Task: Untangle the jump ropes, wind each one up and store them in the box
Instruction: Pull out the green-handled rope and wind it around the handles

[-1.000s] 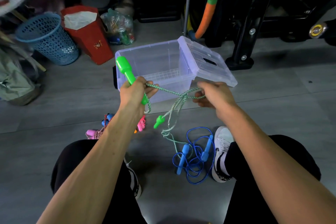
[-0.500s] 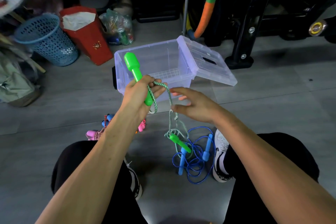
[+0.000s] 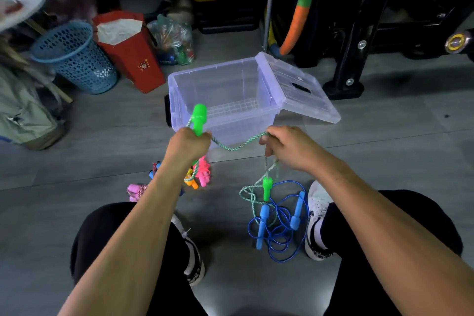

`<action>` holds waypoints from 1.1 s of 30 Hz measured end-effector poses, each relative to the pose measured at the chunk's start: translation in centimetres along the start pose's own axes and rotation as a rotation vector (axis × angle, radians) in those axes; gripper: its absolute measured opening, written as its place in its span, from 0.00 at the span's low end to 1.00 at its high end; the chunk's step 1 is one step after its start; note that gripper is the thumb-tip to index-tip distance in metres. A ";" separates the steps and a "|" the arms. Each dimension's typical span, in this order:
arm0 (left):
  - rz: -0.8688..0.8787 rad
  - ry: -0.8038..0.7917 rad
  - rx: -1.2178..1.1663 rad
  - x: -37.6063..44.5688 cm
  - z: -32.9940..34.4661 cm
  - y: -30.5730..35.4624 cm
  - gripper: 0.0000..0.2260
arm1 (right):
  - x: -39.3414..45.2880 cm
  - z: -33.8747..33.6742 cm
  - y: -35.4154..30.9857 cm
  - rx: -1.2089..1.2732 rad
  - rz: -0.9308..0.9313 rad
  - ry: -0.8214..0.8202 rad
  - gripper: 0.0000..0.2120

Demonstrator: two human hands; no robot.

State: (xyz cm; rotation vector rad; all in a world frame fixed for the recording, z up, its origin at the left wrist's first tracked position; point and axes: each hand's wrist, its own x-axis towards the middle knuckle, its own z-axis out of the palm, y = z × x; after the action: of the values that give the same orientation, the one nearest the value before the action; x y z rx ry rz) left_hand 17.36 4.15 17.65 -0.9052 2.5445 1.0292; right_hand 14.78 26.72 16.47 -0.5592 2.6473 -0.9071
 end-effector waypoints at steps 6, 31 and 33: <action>0.285 0.067 0.211 -1.1 0.3 0.0 0.10 | -0.3 0.1 -0.2 -0.058 -0.088 -0.039 0.15; 0.504 -0.345 -0.252 -4.0 2.2 2.7 0.04 | -2.2 -1.8 -0.7 0.168 -0.075 -0.041 0.11; 0.548 -0.336 -0.183 -4.3 2.7 3.0 0.07 | -2.1 -1.6 -1.1 0.177 -0.082 -0.022 0.11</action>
State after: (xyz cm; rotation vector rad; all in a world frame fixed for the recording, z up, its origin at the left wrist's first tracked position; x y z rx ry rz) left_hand 18.79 9.60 19.16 -0.0335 2.4746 1.4370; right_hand 16.26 27.71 18.67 -0.6340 2.5080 -1.1386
